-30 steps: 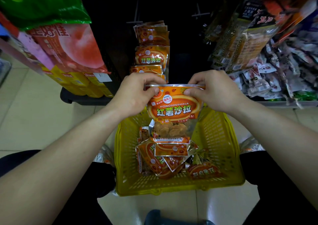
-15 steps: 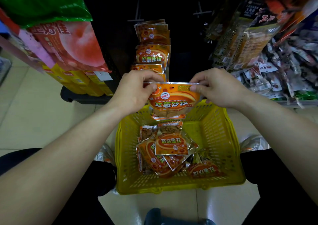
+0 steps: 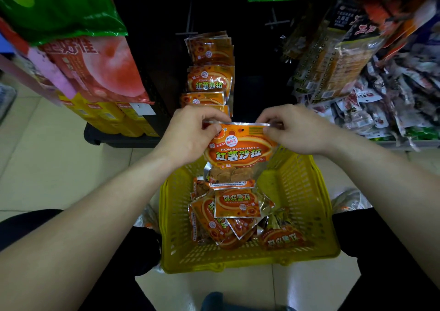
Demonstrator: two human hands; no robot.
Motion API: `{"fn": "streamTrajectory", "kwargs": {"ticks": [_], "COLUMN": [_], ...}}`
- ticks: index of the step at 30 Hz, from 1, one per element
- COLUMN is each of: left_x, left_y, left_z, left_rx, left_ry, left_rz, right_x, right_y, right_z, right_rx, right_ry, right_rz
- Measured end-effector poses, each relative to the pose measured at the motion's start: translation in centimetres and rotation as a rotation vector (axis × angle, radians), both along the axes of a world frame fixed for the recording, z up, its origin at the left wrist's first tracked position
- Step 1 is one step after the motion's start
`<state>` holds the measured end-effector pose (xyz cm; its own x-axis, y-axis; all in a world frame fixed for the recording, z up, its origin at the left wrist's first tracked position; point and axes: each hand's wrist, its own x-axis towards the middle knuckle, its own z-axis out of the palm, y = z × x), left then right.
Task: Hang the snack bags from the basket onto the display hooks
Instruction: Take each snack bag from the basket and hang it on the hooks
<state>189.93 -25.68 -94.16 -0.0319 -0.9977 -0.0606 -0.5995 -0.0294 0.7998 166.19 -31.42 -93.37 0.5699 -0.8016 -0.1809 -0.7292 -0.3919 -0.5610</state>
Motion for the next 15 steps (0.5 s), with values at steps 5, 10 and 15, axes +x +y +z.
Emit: {"fn": "streamTrajectory", "kwargs": {"ticks": [5,10,15], "left_x": [-0.7,-1.5,-1.9], "left_y": [0.1,-0.3,-0.5], "left_z": [-0.1,0.0,0.0], "left_rx": [-0.033,-0.084,-0.122], "left_ry": [-0.040,-0.037,-0.046], "left_rz": [-0.034,-0.058,-0.011], "right_x": [1.3,2.6,2.3], "right_y": [1.2,1.3,1.0], "right_z": [0.2,0.2,0.4], "right_rx": [-0.251,-0.215,-0.358], "right_ry": [0.240,0.148,0.193], "right_rz": [0.089,0.047,-0.031]}}
